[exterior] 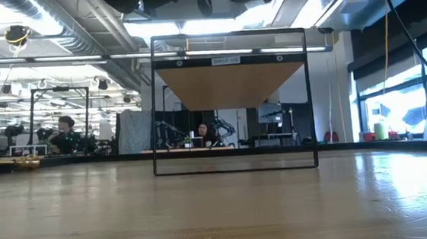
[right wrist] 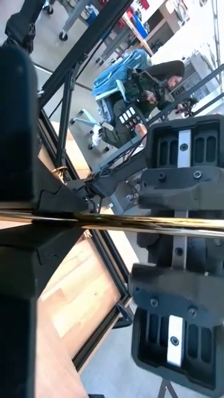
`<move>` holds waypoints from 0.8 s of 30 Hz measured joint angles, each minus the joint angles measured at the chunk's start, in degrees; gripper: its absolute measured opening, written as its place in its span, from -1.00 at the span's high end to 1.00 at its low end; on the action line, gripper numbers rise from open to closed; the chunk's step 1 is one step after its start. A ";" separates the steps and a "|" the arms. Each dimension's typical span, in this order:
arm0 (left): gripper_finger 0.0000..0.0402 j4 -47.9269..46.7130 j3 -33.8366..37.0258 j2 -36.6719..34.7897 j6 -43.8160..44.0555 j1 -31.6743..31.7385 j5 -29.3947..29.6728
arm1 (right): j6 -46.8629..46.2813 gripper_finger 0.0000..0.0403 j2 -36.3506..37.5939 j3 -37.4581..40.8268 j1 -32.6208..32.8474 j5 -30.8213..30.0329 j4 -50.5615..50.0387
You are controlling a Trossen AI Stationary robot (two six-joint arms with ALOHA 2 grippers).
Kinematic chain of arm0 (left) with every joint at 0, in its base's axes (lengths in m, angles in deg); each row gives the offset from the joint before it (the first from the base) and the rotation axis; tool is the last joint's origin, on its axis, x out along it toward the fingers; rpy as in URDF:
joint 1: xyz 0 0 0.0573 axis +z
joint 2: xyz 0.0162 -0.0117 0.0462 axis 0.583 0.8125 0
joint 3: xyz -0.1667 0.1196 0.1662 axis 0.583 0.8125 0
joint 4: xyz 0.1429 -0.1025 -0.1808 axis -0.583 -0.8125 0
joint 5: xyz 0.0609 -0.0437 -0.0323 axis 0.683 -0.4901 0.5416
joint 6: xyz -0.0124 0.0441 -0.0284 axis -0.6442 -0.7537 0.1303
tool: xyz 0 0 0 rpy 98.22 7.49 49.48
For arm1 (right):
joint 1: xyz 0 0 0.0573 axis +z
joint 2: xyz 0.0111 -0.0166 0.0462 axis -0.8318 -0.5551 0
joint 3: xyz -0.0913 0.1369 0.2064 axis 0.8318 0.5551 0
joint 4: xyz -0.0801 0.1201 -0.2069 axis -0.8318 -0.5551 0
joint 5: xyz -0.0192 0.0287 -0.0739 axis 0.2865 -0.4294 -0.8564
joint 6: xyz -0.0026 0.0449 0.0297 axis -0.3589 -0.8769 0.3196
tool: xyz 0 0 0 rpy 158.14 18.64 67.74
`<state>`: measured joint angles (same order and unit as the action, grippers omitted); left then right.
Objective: Pick & Place candle stick holders
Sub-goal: Put the gold candle holder on the shelf
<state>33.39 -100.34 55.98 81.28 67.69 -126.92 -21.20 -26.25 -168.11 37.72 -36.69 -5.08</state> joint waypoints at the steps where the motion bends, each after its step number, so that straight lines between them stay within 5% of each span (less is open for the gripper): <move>1: 0.28 -0.01 0.00 0.00 -0.06 0.00 0.22 | 0.00 0.92 0.00 0.00 0.00 0.00 0.09; 24: 0.28 -0.11 -0.09 1.18 -0.27 -0.98 3.32 | -0.61 0.92 -2.97 0.02 0.35 0.15 1.47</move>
<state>33.28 -100.43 57.16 81.01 66.71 -123.60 -21.81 -29.22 -168.09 38.07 -36.54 -3.62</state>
